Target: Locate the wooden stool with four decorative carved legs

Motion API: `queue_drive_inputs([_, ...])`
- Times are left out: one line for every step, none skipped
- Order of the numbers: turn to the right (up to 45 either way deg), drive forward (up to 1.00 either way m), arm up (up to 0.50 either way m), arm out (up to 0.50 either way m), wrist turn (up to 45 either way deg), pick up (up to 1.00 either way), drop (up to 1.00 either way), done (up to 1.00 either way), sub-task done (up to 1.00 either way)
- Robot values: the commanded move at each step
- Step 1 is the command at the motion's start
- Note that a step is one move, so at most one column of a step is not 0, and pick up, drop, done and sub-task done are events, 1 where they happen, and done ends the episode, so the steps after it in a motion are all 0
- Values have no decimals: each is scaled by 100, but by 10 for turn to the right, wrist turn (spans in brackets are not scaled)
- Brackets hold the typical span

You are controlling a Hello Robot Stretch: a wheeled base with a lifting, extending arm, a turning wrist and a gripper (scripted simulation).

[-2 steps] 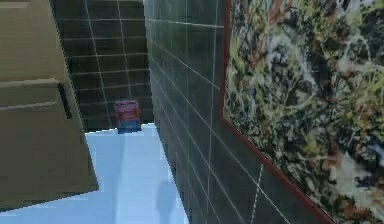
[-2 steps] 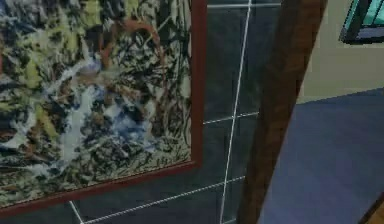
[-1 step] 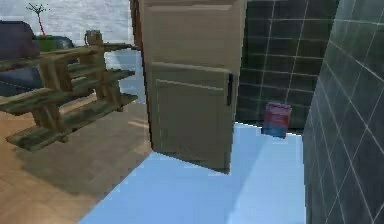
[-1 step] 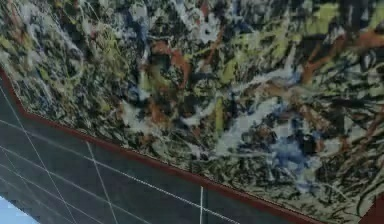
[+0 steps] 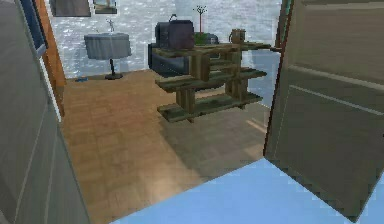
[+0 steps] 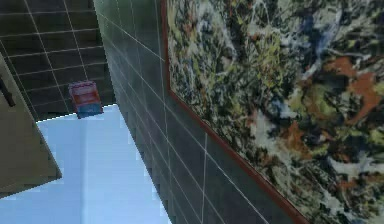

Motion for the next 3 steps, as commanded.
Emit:
queue_drive_inputs([0,25,0,0,0,0,0,0,0])
queue_drive_inputs([-270,0,0,0,0,0,0,0,0])
queue_drive_inputs([0,100,0,0,0,0,0,0,0])
